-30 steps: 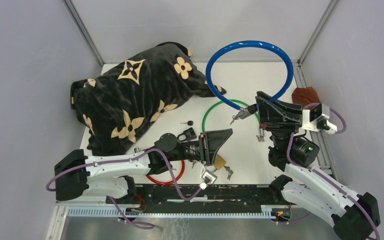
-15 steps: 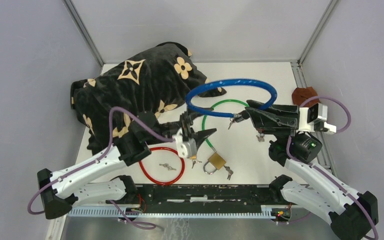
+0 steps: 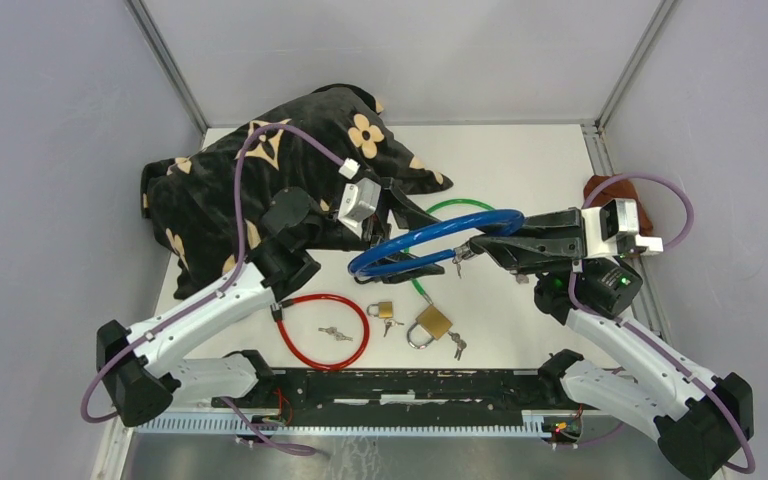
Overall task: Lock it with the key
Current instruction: Lock the lock.
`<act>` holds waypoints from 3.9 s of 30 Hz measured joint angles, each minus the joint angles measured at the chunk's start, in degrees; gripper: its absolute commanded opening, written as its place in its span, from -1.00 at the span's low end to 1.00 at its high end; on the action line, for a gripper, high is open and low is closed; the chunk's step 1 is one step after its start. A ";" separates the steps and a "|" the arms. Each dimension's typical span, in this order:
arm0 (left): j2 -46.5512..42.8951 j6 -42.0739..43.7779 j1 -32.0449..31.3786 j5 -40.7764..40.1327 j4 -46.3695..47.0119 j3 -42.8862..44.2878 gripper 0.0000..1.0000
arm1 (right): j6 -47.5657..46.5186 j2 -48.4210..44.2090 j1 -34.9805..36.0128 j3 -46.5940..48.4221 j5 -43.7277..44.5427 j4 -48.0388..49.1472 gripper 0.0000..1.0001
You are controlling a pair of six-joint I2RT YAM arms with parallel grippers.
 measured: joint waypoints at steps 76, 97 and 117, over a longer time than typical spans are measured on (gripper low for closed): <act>3.76 31.28 -19.89 -47.60 13.79 -5.68 -0.96 | -6.21 -2.86 2.97 -6.54 28.96 -4.33 -1.00; 0.70 3.93 -0.07 -4.72 5.84 -1.75 0.44 | -9.05 -1.11 3.34 -0.31 9.27 -5.46 -1.00; 8.00 -13.77 0.52 4.74 21.68 -0.22 0.30 | -2.62 2.38 3.34 4.59 -0.11 -0.48 -1.00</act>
